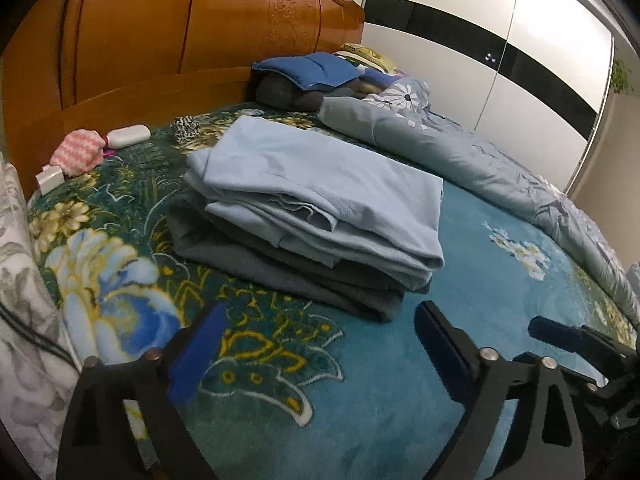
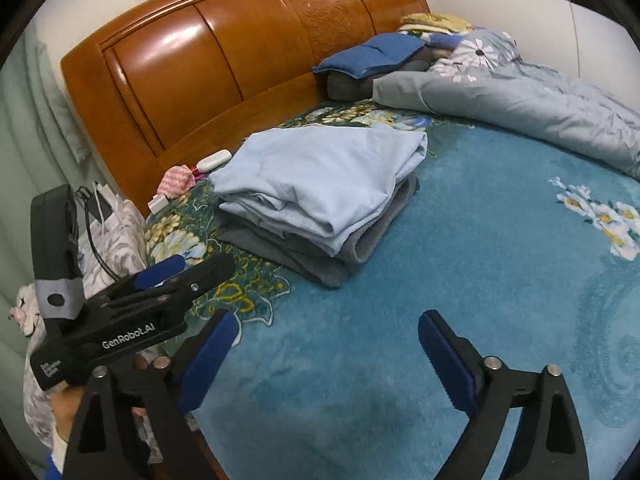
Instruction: Fold clothes
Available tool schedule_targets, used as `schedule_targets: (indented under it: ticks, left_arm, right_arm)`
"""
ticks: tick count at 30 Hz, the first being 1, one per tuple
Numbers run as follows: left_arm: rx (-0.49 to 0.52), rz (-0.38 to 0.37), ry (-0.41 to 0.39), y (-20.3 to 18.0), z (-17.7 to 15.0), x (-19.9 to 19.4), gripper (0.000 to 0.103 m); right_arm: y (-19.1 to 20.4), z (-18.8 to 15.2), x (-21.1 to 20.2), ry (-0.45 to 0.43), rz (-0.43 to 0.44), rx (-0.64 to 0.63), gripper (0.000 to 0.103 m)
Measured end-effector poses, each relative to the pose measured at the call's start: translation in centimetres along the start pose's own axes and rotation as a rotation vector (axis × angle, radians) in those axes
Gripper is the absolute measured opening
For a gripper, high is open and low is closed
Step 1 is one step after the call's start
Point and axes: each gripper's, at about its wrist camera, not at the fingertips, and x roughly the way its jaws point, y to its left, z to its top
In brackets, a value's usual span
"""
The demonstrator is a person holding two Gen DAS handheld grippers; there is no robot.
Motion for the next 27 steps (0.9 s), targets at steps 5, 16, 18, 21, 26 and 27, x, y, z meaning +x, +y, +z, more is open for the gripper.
schedule_targets:
  ticks: [5, 16, 18, 21, 26, 27]
  left_arm:
    - [-0.029, 0.020, -0.019, 0.2, -0.8, -1.5, 0.100]
    - [-0.067, 0.059, 0.007, 0.0, -1.6, -3.1, 0.100]
    - [-0.061, 0.104, -0.003, -0.3, -1.4, -4.1, 0.100]
    - [-0.031, 0.181, -0.012, -0.9, -1.0, -5.4, 0.100]
    - [0.036, 0.285, 0.014, -2.2, -0.6, -6.9, 0.100]
    - [0.045, 0.293, 0.020, -2.4, -0.6, -7.2, 0.100]
  right_arm:
    - [0.8, -0.8, -1.0, -0.004, 0.001, -0.033, 0.103]
    - [2.3, -1.8, -3.2, -0.010, -0.032, -0.061, 0.103]
    - [2.5, -1.8, -3.7, -0.007, -0.051, -0.069, 0.103]
    - [2.6, -1.8, -4.3, 0.013, -0.078, -0.064, 0.103]
    - [2.6, -1.4, -5.7, 0.030, -0.082, -0.043, 0.103]
    - [2.6, -1.3, -6.0, 0.029, -0.084, -0.040, 0.103]
